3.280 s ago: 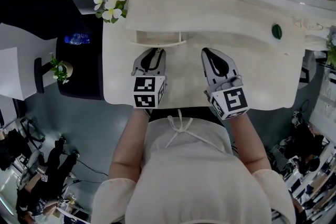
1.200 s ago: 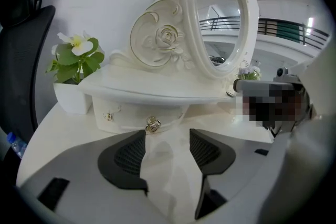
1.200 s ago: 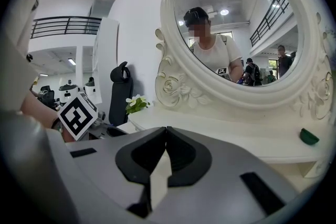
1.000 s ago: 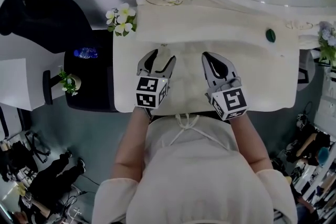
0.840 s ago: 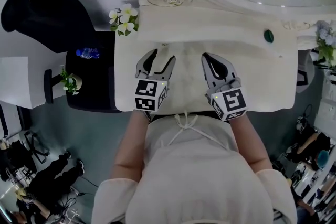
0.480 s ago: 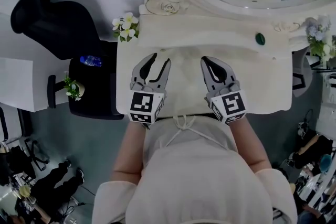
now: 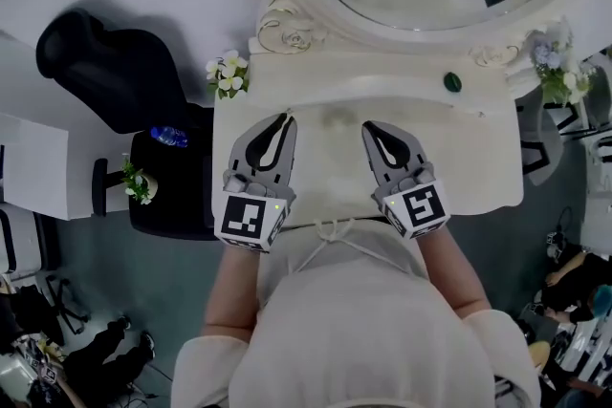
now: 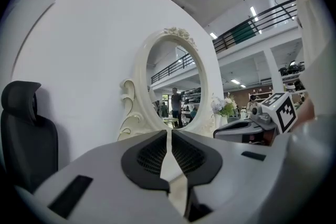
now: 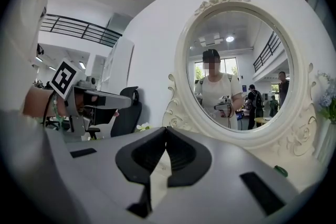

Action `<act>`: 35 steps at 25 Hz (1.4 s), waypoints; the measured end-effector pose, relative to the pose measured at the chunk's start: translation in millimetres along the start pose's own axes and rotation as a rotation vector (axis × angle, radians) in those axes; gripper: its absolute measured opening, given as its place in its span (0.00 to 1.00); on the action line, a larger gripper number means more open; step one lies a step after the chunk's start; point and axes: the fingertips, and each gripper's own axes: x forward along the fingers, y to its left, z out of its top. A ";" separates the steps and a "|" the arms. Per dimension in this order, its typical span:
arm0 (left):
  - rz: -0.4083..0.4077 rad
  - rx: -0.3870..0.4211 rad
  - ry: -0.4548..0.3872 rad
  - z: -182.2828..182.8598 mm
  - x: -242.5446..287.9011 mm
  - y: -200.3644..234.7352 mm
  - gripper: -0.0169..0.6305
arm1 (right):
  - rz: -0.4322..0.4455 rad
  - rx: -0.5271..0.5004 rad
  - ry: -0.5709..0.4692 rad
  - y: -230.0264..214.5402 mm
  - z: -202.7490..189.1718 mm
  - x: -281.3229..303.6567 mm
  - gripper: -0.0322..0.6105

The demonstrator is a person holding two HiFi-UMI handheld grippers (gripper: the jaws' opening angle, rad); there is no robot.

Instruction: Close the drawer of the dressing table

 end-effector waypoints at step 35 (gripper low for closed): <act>-0.032 -0.026 0.041 -7.2 2.8 -7.6 0.06 | -0.012 -0.055 -0.026 -15.4 16.9 -1.7 0.05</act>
